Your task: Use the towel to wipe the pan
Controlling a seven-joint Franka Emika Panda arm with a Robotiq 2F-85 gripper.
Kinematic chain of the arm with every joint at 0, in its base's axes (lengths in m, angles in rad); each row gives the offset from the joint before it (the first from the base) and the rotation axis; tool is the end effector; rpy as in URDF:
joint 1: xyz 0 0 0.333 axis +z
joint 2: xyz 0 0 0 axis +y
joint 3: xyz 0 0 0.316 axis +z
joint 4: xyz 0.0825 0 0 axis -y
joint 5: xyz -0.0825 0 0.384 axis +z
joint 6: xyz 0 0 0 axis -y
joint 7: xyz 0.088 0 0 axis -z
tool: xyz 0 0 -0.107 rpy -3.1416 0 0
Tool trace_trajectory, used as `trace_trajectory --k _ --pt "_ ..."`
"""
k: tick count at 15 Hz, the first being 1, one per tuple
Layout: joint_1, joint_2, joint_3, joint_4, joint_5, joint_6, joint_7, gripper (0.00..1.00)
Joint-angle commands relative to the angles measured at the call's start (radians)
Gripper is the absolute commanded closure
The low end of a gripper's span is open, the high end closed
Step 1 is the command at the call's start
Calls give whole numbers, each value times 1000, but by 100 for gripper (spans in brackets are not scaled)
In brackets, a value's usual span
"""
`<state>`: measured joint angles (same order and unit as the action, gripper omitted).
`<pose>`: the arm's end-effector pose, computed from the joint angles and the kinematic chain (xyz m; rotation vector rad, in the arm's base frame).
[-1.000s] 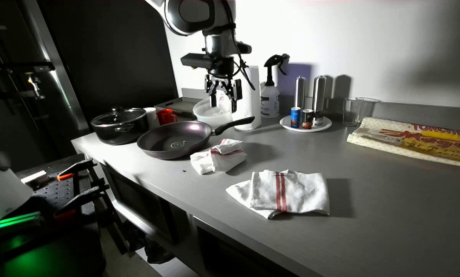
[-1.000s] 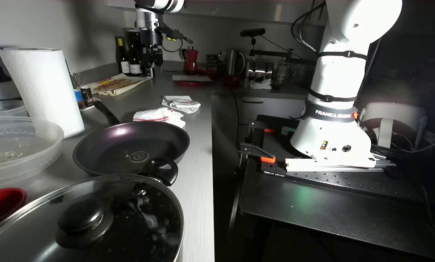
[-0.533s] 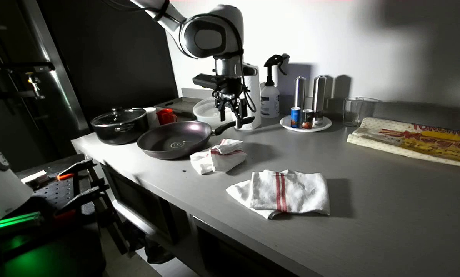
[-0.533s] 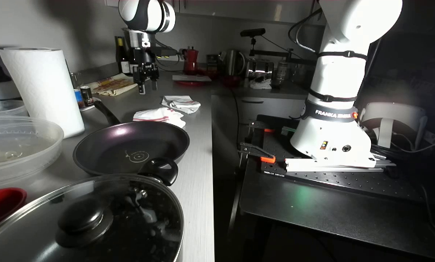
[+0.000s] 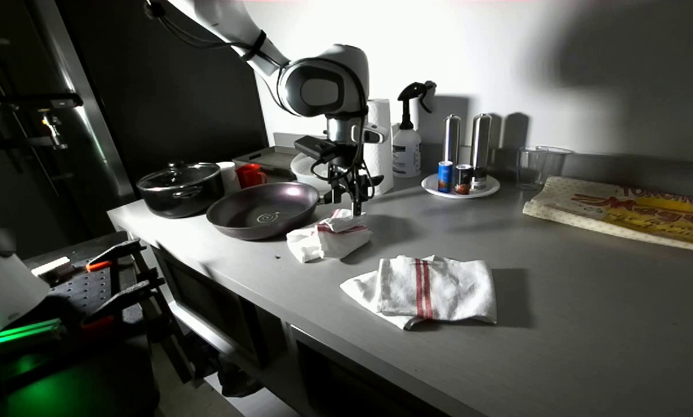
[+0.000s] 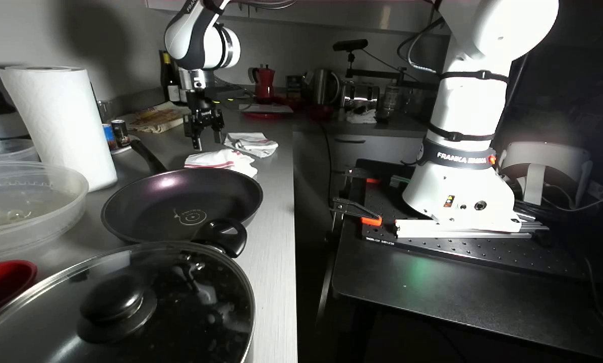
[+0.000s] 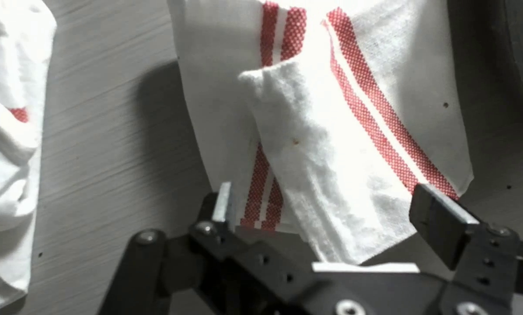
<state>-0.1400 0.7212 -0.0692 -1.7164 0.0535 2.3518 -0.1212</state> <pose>0.6473 -0.1330 0.1633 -3.1300 0.1755 0.1319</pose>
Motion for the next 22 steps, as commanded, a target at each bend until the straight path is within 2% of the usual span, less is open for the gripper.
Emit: trace_trajectory --k 1,6,13,14,16,22 --pt "25 17 -19 -17 -24 25 83 0" --pt "27 36 -44 -49 -22 27 157 0" --pt "25 42 -43 -74 -15 23 182 0" --pt "23 41 -41 -73 -14 23 178 25" --pt "24 40 -41 -70 -16 22 177 32" --pt "29 33 -40 -67 -17 30 175 79"
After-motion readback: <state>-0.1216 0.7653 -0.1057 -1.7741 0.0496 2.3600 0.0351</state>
